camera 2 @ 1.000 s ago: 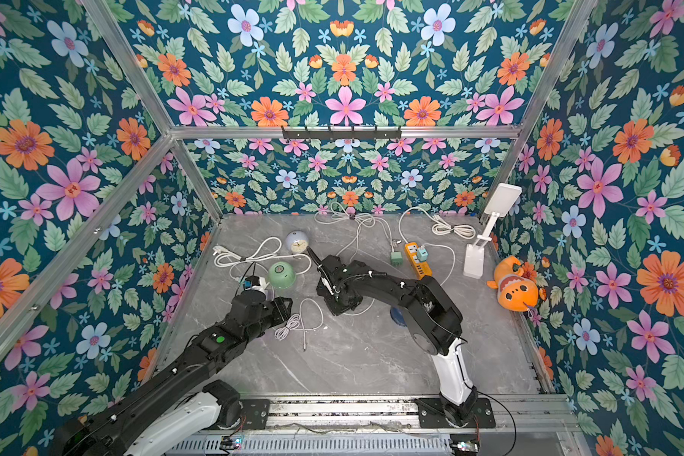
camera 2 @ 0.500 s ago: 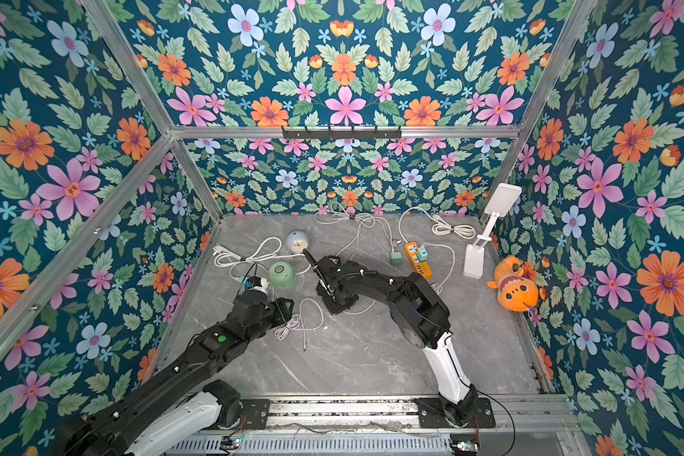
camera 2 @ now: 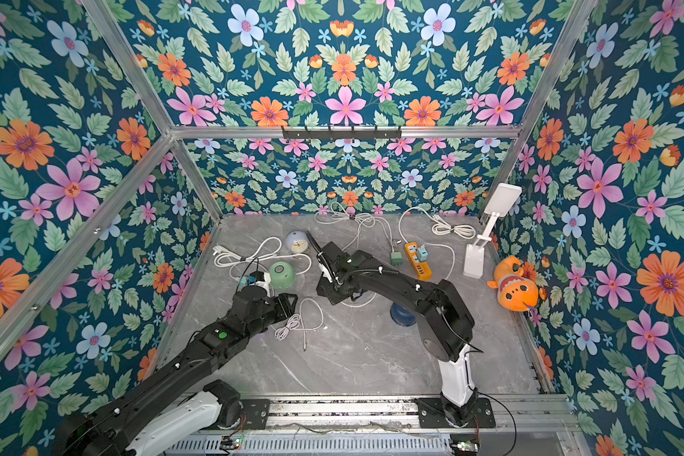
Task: Charge the cordless meat grinders
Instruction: Pick up the charging cable from the center of the board.
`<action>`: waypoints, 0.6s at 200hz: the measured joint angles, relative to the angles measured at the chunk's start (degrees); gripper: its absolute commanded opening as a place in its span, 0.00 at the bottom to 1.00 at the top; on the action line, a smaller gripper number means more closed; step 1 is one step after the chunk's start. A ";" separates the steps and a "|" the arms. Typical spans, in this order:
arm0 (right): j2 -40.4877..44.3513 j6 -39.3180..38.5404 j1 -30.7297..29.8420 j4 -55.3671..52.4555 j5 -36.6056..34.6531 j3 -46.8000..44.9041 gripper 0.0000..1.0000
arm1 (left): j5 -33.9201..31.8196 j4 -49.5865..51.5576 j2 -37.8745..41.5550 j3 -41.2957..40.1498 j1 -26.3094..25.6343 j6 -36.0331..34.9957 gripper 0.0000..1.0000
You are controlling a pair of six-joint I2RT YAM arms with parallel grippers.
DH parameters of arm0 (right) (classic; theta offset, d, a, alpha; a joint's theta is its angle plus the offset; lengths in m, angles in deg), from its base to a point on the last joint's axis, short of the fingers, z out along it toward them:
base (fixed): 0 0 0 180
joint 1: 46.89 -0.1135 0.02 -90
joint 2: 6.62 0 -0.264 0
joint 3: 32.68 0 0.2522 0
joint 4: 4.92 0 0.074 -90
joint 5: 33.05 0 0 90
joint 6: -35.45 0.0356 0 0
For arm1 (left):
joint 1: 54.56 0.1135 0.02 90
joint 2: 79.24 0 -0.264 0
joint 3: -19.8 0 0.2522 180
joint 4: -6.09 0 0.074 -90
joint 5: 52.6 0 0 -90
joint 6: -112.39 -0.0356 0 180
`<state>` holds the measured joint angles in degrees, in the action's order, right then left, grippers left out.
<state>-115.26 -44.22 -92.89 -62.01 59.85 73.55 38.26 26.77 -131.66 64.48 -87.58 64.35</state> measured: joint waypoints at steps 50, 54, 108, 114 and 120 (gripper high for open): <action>6.99 1.53 5.03 -1.55 4.33 3.56 0.00 | 9.57 -9.31 -5.01 3.48 0.00 -4.04 0.63; 7.37 1.55 5.86 -1.64 4.90 3.93 0.00 | 10.62 -10.69 -5.73 4.09 0.00 -4.70 0.63; 8.28 5.57 12.79 -0.81 18.62 11.30 0.00 | 18.75 -22.58 -11.50 9.46 -3.41 -10.78 0.75; 8.28 6.51 13.22 -0.28 20.59 12.00 0.00 | 18.99 -23.78 -12.00 9.90 -4.04 -11.56 0.75; 8.28 7.28 13.57 0.26 22.29 12.48 0.00 | 19.52 -24.96 -12.46 10.23 -4.61 -12.41 0.75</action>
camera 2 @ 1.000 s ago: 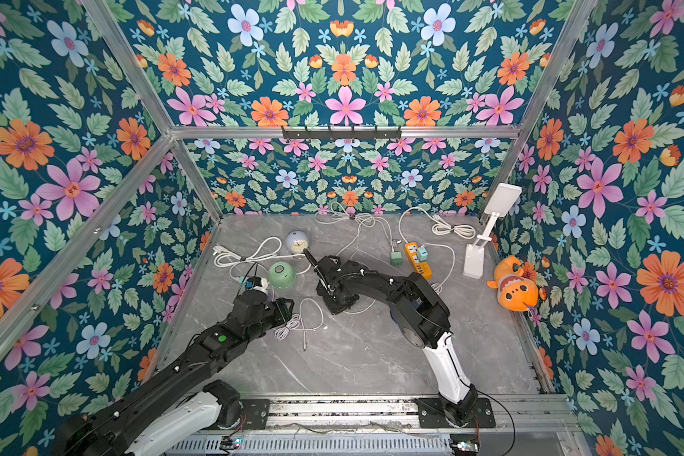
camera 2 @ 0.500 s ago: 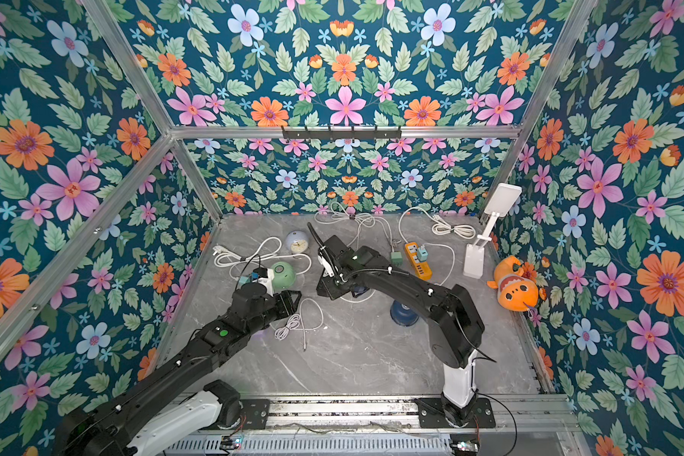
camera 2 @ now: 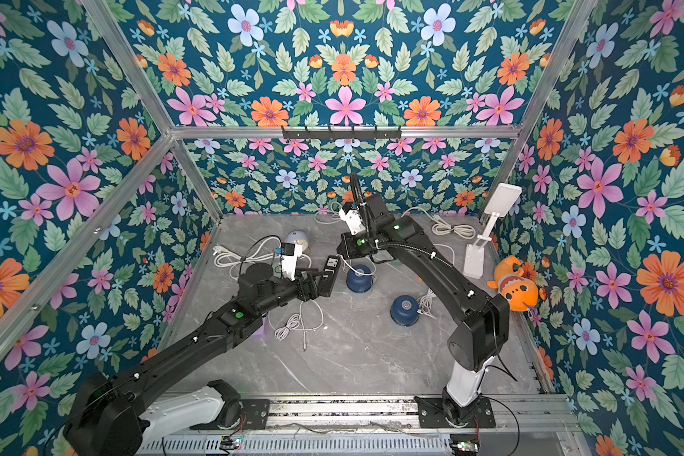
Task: Charge the cordless meat grinders
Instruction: Pick up the charging cable from the center of the board.
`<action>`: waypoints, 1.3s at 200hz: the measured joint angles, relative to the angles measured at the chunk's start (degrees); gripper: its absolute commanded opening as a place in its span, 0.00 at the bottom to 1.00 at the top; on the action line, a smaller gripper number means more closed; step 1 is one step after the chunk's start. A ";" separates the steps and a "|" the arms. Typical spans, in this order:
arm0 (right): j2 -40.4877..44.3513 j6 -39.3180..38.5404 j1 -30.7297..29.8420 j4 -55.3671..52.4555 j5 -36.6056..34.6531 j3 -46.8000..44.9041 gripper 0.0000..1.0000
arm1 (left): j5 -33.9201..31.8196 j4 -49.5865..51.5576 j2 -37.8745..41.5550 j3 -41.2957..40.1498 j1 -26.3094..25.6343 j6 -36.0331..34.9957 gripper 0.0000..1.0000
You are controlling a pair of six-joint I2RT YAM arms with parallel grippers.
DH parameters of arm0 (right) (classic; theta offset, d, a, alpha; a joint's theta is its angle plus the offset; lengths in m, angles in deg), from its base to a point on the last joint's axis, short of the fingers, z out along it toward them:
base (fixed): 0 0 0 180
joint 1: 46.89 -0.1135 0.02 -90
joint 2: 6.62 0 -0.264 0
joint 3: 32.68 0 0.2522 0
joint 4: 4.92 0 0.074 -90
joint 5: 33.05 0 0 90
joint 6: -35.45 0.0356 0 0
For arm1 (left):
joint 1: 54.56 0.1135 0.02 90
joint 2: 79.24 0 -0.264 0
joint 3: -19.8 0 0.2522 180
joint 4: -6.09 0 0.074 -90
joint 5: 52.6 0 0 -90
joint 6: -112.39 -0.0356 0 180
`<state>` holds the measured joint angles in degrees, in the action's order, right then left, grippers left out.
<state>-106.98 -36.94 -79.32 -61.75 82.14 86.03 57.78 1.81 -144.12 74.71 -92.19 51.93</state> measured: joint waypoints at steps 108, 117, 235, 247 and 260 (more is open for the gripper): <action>2.95 19.10 2.80 19.43 18.36 -8.09 0.00 | 2.12 -16.02 -9.75 3.39 -2.16 -1.57 0.50; 3.15 19.98 2.86 20.59 18.84 -8.37 0.00 | 1.95 -16.59 -10.54 3.98 -2.34 -1.55 0.48; 7.21 23.19 5.03 25.75 20.83 -12.09 0.00 | 3.37 -18.25 -11.26 3.78 -2.95 -1.53 0.00; 7.21 23.17 5.18 25.59 20.90 -12.22 0.19 | 3.50 -17.99 -11.28 3.85 -3.04 -1.38 0.00; 7.54 23.21 5.29 25.33 20.96 -12.28 0.41 | 3.50 -17.92 -11.28 3.89 -2.97 -1.36 0.00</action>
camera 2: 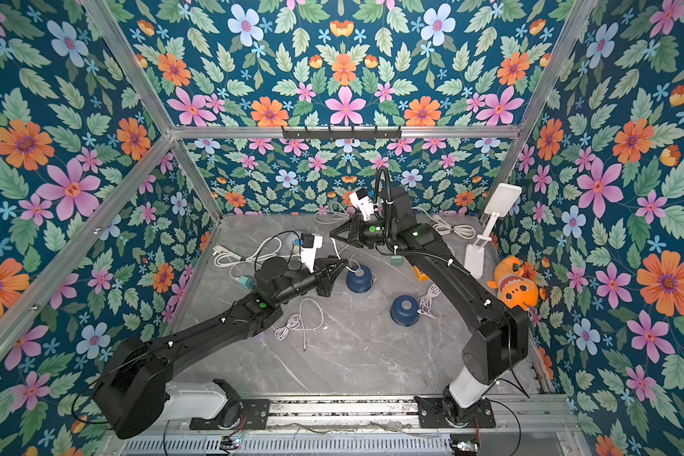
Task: Charge the cordless meat grinders
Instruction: Pick up the charging cable from the center of the board.
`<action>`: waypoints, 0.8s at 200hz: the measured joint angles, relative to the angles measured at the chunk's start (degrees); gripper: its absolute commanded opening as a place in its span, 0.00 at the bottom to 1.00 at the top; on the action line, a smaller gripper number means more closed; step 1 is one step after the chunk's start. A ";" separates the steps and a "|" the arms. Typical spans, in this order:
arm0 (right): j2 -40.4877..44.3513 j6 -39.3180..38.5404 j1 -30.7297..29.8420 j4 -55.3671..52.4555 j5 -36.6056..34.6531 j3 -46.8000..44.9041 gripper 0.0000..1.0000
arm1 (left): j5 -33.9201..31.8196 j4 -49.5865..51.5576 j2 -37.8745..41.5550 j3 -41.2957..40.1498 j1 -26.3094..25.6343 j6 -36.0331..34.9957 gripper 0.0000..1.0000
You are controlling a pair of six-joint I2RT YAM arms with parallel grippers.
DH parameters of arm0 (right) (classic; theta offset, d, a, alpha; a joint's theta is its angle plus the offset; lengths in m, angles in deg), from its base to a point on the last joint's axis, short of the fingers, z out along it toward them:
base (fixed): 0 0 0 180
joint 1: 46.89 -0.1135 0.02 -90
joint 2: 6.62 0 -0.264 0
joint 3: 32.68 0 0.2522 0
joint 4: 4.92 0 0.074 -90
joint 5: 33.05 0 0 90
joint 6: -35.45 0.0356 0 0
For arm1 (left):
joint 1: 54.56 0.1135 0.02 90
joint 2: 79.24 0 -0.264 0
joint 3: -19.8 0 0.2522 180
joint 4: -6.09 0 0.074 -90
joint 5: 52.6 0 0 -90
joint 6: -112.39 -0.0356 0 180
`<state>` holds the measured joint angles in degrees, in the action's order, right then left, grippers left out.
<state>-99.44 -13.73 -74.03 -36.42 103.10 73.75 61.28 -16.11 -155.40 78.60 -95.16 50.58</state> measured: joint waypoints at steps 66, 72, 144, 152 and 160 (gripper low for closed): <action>5.53 -2.05 1.49 0.04 0.28 -7.06 0.51 | -0.09 0.85 1.22 -0.02 0.04 -0.48 0.00; 5.70 -2.03 1.49 0.33 0.59 -7.67 0.48 | -0.09 1.11 1.22 0.00 0.04 -0.50 0.00; 2.86 -0.63 0.83 4.61 4.92 -7.04 0.28 | -0.07 2.99 0.70 0.83 0.04 -0.61 0.00; 2.14 -0.74 0.59 4.28 5.01 -6.16 0.29 | -0.07 3.02 0.66 0.83 0.04 -0.61 0.00; 1.49 -1.03 0.31 3.78 4.90 -5.20 0.30 | -0.04 3.08 0.66 0.83 0.04 -0.46 0.00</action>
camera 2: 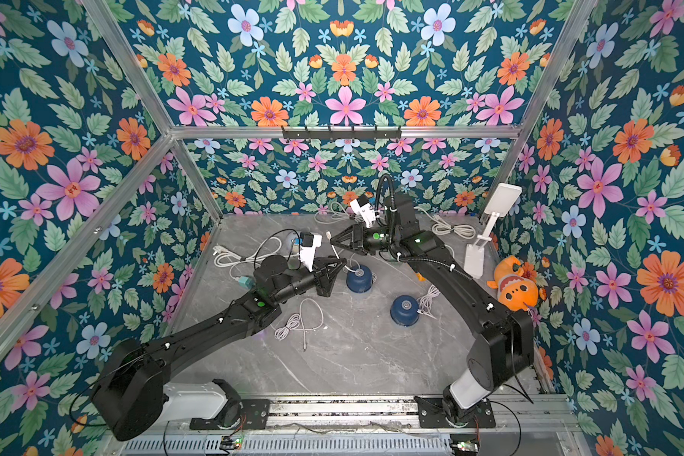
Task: Charge the cordless meat grinders
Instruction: Pick up the charging cable from the center of the board.
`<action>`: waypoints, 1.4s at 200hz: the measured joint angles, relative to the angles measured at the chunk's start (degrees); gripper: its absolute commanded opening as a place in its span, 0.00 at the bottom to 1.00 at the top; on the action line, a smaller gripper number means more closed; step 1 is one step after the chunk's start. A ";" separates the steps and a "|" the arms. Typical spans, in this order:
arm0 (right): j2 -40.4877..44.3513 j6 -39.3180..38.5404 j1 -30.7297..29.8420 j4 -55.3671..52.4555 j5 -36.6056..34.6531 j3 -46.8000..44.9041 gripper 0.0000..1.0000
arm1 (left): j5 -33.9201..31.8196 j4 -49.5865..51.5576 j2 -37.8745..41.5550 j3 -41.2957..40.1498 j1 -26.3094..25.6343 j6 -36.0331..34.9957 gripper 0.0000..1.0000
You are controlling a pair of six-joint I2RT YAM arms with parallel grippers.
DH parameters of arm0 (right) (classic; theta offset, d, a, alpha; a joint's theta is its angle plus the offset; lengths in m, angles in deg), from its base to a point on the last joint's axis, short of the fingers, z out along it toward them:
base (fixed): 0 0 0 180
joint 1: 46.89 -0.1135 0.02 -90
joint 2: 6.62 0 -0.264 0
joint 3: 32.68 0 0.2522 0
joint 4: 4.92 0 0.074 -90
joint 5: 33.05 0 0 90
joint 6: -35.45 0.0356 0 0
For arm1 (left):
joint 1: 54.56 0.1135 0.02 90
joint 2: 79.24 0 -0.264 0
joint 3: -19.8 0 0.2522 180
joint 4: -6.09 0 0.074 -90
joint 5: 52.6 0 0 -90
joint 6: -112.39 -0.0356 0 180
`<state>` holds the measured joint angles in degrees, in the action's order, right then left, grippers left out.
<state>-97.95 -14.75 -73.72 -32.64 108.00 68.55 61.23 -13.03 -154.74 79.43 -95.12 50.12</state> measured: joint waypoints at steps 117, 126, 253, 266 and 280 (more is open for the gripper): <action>0.46 -18.10 -9.77 -21.59 -30.36 8.28 0.37 | -4.26 0.70 0.66 -0.50 0.00 0.68 0.00; 0.42 -19.02 -10.56 -22.27 -32.54 8.66 0.37 | -4.35 0.70 0.59 -0.50 0.00 0.68 0.00; -6.38 -24.85 -13.92 -27.32 -45.62 16.55 0.29 | -4.20 0.52 -1.05 -0.33 -0.04 2.16 0.00; -6.86 -25.00 -14.10 -27.34 -46.12 17.18 0.29 | -4.15 0.50 -1.29 -0.28 -0.04 2.16 0.00; -7.34 -25.27 -14.08 -27.47 -46.77 17.75 0.29 | -4.02 0.33 -1.55 -0.26 -0.09 2.32 0.00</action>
<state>-105.30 -40.02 -87.80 -60.11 61.23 86.29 57.21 -12.70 -156.29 79.17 -95.21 52.44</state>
